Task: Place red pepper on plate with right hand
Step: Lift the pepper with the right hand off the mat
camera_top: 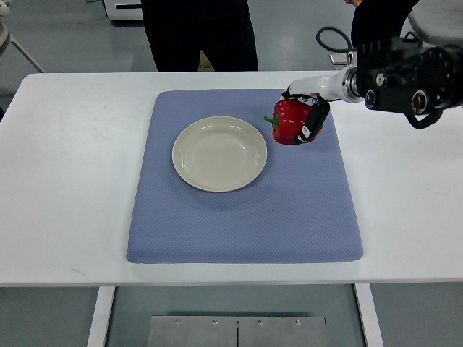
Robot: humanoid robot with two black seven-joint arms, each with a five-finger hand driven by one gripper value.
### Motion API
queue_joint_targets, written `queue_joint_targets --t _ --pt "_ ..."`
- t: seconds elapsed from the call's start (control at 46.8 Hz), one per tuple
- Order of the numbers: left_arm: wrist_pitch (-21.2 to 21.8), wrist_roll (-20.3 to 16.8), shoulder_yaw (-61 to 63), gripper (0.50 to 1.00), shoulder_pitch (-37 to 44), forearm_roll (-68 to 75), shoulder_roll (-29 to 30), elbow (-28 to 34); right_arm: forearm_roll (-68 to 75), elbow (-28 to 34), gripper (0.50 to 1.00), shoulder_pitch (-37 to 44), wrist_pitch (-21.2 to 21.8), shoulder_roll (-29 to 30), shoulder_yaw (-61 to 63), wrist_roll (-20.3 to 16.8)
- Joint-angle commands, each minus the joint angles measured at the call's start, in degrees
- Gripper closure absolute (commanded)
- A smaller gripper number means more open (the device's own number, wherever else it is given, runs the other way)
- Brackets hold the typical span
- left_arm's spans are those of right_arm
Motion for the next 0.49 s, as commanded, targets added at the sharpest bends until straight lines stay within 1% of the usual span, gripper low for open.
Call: queue_joint_targets --t 0.0,0.15,0.278,0.385,0.47 --pt "0.00 0.00 0.00 0.500 0.00 0.00 0.00 0.00 -0.07 0.02 1.000 2.59 2.52 -0.21 0.16 0.29" --pt "0.00 0.00 0.00 0.500 0.00 0.00 0.00 0.00 -0.07 -0.07 1.000 6.02 4.90 -0.03 0.59 1.08" --pt "0.00 0.00 0.00 0.500 0.00 0.00 0.00 0.00 0.28 -0.07 1.000 6.91 4.90 0.93 1.12 1.08" --pt "0.00 0.00 0.00 0.500 0.00 0.00 0.00 0.00 0.63 -0.34 1.000 6.38 4.47 3.83 1.56 0.81" --pt "0.00 0.00 0.00 0.500 0.00 0.00 0.00 0.00 3.08 -0.51 1.000 5.94 3.85 3.83 3.93 0.46"
